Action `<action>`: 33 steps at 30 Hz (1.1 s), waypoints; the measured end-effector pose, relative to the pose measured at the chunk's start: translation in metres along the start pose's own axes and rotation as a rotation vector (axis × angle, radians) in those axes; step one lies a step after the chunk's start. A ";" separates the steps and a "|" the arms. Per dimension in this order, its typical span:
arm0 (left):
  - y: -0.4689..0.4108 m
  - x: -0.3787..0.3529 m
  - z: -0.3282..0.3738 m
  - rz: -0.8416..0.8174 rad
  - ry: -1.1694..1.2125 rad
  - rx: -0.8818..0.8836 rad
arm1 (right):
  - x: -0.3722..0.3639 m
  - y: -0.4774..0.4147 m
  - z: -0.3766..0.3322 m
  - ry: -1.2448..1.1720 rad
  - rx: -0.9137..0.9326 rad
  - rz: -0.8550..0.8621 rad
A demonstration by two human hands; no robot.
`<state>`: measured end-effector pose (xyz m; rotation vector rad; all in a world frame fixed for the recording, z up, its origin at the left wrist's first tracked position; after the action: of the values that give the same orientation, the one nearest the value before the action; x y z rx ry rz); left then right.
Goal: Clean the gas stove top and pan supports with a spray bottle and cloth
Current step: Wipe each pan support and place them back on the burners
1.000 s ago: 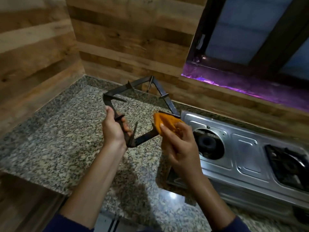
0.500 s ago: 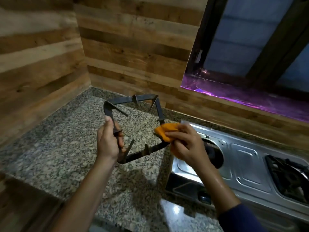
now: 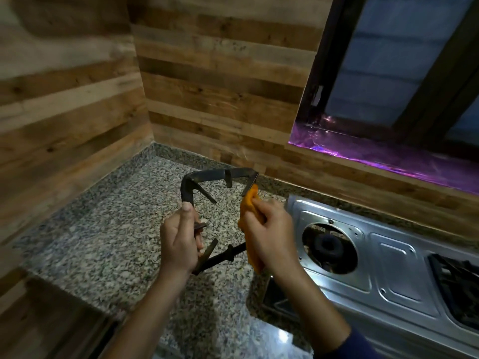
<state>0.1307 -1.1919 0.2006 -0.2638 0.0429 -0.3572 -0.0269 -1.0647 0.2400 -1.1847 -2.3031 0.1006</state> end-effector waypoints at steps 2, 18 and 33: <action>0.000 0.006 -0.004 0.012 -0.028 0.008 | 0.006 0.006 0.015 -0.367 -0.231 0.041; 0.014 0.004 -0.004 -0.025 -0.102 0.064 | 0.011 0.018 -0.022 -0.499 -0.058 0.056; 0.018 0.003 -0.012 -0.029 -0.090 0.096 | 0.015 0.030 0.028 -0.778 -0.185 0.088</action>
<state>0.1390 -1.1794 0.1846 -0.1857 -0.0665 -0.3747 -0.0256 -1.0301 0.2130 -1.5340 -2.9680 0.4593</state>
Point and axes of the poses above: each hand's wrist, its own y-axis away from the middle knuckle, its own x-axis out of the back of the hand, z = x × y, the point moved 9 cm from there along -y, towards the middle knuckle, and after that the axes turned 3 degrees about -y, right-handed, at the moved point
